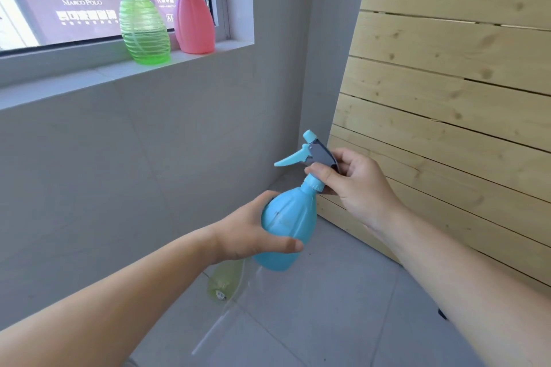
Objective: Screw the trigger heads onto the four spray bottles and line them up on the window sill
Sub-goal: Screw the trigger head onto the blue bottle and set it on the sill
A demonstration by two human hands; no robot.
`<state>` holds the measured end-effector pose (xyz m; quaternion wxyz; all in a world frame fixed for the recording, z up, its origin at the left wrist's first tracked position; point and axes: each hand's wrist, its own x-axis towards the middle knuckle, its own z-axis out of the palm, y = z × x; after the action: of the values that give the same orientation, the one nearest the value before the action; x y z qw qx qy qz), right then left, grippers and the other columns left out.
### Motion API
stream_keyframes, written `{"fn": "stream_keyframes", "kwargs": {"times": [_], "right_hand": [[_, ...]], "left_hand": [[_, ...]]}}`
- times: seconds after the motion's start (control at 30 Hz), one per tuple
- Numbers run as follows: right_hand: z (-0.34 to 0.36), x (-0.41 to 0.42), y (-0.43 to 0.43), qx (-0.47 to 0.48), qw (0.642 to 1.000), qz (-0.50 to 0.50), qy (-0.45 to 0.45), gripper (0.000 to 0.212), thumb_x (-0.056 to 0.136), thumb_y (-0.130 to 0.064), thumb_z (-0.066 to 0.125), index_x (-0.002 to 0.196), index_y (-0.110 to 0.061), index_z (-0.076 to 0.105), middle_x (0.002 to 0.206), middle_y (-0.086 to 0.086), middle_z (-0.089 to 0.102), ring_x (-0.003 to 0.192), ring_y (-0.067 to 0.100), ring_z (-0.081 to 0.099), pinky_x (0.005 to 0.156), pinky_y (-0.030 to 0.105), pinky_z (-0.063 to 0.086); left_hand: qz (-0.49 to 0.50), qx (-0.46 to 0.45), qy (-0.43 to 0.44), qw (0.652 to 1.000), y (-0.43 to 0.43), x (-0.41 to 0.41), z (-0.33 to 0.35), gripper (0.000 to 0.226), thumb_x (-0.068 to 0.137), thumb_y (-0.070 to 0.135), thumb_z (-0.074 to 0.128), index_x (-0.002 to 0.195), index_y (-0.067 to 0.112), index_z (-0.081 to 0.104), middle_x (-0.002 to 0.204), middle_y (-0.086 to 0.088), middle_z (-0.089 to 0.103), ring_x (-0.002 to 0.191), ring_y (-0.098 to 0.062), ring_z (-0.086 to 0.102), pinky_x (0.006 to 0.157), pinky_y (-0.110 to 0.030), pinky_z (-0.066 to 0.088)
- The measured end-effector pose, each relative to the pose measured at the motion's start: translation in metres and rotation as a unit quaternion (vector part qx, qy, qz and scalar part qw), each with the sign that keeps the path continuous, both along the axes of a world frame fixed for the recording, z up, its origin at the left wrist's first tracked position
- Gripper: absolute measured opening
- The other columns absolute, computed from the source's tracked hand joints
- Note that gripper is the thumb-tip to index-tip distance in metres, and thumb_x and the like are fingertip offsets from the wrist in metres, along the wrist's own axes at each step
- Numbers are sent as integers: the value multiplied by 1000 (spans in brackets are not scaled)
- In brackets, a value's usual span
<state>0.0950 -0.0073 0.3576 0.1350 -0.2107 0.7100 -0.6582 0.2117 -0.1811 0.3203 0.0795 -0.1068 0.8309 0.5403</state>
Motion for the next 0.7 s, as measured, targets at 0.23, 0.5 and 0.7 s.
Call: {"fn": "stream_keyframes", "kwargs": {"times": [0.23,0.5,0.7], "right_hand": [[0,0,0,3,999,42,2,16,93,-13,67,109,-11,67,105,13,78,93,18,73,88,35,62],[5,-8,12,-8,989,149,-15,27,92,-7,66,118,-12,62,103,5,76,101,14,68,94,33,57],[7,-13,17,-47,982,180,-35,35,83,-11,65,118,-14,62,100,4,75,98,16,67,91,33,53]], "left_hand": [[2,39,2,999,3,0,2,63,77,27,89,128,32,54,117,1,72,104,-16,73,86,-33,63],[-30,116,-9,993,1,4,6,68,67,36,85,128,26,58,117,-5,73,102,-22,73,90,-40,61],[-59,136,-12,989,4,5,13,66,68,38,79,128,21,60,117,-10,73,100,-18,71,93,-44,58]]}}
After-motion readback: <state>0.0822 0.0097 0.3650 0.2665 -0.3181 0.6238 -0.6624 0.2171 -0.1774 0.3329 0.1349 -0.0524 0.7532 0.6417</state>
